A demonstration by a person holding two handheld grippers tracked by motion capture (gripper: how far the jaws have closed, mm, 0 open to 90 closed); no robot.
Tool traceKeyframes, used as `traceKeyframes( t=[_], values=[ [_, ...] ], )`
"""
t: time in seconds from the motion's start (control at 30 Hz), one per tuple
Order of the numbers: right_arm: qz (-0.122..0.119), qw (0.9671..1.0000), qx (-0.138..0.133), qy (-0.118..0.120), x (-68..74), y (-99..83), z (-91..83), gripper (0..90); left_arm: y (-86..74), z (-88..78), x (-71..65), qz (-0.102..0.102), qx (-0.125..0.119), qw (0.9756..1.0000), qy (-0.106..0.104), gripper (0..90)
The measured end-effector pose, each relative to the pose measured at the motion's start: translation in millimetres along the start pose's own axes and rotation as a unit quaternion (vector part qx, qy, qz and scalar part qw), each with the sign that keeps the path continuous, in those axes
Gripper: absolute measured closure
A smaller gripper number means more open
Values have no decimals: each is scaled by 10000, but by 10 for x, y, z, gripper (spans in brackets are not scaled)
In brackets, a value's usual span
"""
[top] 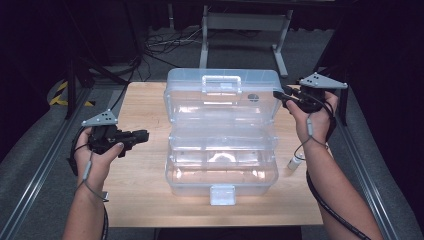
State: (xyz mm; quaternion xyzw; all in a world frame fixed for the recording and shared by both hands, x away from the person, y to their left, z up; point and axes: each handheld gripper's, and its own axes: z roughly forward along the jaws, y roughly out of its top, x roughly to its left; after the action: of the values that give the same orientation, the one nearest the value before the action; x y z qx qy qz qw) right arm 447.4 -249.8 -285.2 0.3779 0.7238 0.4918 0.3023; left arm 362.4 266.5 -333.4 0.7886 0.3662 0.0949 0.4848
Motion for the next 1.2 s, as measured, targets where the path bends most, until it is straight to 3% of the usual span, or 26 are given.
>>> traceKeyframes(
  t=[0.77,1.2],
  values=[
    [-238,9989,272,-288,-47,148,210,721,-31,-12,43,-65,59,10000,-22,795],
    [-205,9987,323,-333,-102,175,323,738,-46,-26,71,-86,72,9999,-28,796]
  ],
)
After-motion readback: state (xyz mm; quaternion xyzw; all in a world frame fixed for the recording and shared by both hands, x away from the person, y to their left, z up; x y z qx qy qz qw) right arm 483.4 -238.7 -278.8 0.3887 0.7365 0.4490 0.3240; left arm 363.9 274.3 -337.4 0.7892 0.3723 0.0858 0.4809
